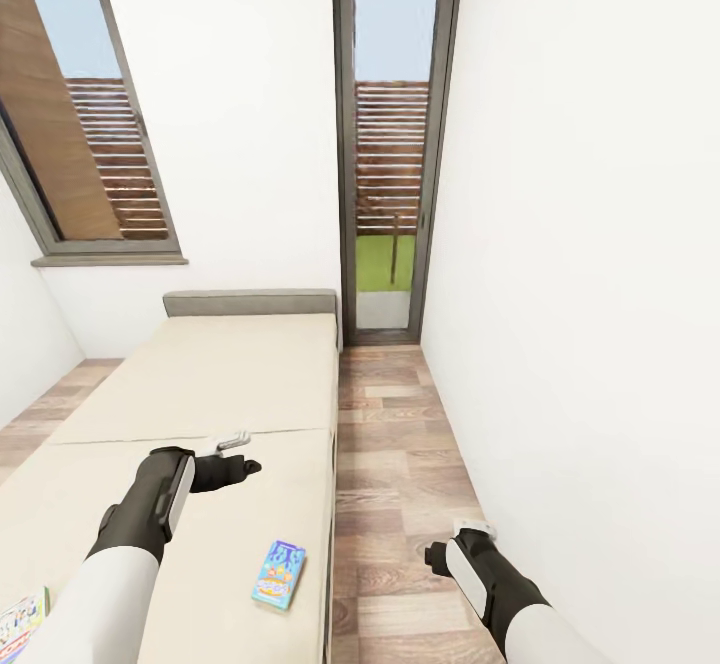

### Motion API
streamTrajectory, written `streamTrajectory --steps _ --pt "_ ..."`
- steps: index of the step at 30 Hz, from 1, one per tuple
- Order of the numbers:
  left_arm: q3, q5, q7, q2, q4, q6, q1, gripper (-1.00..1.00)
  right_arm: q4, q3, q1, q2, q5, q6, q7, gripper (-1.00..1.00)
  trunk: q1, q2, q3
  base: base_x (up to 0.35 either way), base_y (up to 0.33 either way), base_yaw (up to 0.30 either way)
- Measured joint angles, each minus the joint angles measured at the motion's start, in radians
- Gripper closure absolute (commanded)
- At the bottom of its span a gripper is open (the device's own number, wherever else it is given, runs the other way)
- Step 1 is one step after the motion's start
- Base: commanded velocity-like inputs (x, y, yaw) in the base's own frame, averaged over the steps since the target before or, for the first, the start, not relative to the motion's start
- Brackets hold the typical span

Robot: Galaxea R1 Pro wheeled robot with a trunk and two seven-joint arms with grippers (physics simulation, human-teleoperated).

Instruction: Put all the toys in the child's room - the three board games (two on the bed and one on the table), the two jigsaw puzzles on the table, and the tennis ball on the table - inside the toy box on the table in the child's room.

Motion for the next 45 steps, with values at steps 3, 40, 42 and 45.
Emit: streamTrajectory --steps 3,40,42,45 --pt "0.000 0.000 0.000 -0.001 0.000 0.000 0.000 -1.00 0.000 0.000 0.000 0.000 0.000 0.000 0.000 -1.00 0.000 0.000 0.000 0.003 -0.001 0.000" --pt "-0.001 0.000 0.000 -0.003 0.000 0.000 0.001 -1.00 0.000 0.001 0.000 0.000 0.000 0.000 0.000 -1.00 0.000 0.000 0.000 0.032 -0.011 0.000" --pt "0.000 0.000 0.000 -0.003 0.000 0.000 0.001 -1.00 0.000 0.001 0.000 -0.001 0.000 0.000 0.000 -1.00 0.000 0.000 0.000 0.015 0.000 0.000" --pt "0.000 0.000 0.000 -0.003 0.000 0.000 0.001 -1.00 0.000 0.001 0.000 -0.001 0.000 0.000 0.000 -1.00 0.000 0.000 0.000 0.007 0.000 0.000"
